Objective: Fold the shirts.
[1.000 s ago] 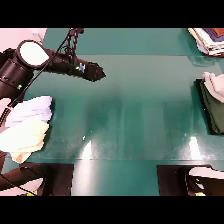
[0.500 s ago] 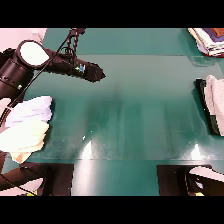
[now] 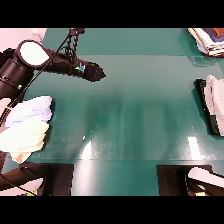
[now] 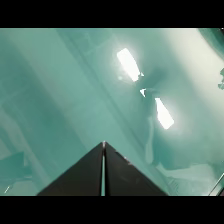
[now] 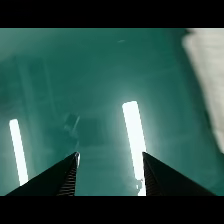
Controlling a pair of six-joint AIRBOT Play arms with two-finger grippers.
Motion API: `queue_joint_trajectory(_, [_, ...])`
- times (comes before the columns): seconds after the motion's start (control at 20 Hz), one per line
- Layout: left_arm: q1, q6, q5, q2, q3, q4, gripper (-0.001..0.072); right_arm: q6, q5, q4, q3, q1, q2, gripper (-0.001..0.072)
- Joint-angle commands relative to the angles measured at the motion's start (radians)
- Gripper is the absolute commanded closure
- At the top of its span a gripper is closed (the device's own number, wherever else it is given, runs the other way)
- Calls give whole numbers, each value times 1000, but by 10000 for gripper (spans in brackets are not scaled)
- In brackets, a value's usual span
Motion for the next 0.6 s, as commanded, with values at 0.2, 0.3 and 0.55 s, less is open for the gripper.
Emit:
queue_joint_trajectory(0.2, [0,0,3,0,1,-5,686,-19,-111,24,16,473,8,673])
queue_joint_trajectory(0.3, [0,0,3,0,1,-5,686,-27,-140,24,15,533,8,700])
queue_joint_trajectory(0.55, [0,0,2,0,1,-5,686,-26,-148,24,15,567,8,700])
